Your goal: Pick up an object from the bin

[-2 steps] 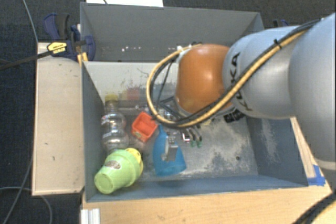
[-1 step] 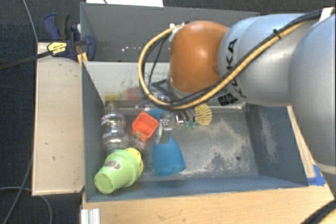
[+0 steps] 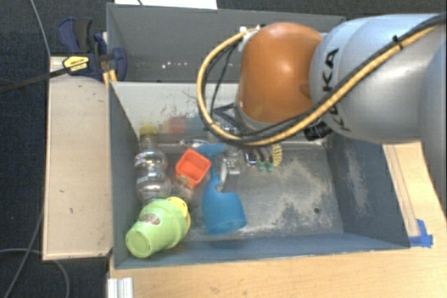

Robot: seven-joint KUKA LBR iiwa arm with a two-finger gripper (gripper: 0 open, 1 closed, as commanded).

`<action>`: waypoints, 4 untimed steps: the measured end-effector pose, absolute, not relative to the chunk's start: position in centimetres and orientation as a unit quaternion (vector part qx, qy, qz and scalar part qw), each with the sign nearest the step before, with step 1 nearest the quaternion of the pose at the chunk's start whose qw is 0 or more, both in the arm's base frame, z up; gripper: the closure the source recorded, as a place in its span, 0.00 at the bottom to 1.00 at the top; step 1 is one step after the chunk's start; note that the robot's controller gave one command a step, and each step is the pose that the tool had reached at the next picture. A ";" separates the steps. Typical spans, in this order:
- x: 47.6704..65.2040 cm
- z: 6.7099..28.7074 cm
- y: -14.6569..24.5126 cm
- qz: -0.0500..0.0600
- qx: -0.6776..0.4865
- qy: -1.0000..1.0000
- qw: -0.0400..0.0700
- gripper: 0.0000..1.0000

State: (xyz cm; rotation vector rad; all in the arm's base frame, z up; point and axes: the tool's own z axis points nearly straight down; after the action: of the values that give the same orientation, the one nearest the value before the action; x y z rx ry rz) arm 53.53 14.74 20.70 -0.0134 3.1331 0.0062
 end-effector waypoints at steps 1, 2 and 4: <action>53.6 11.7 18.8 0.002 0.012 1.000 -0.001 0.00; 56.2 13.2 17.7 0.004 0.069 0.998 0.011 0.00; 55.4 10.4 17.0 0.002 -0.034 0.999 0.001 1.00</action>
Offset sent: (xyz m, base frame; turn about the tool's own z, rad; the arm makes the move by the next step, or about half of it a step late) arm 0.0252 0.0295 -0.0762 0.1467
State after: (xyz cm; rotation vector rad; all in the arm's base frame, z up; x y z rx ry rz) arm 55.43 17.02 10.43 -0.1067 3.1388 0.0076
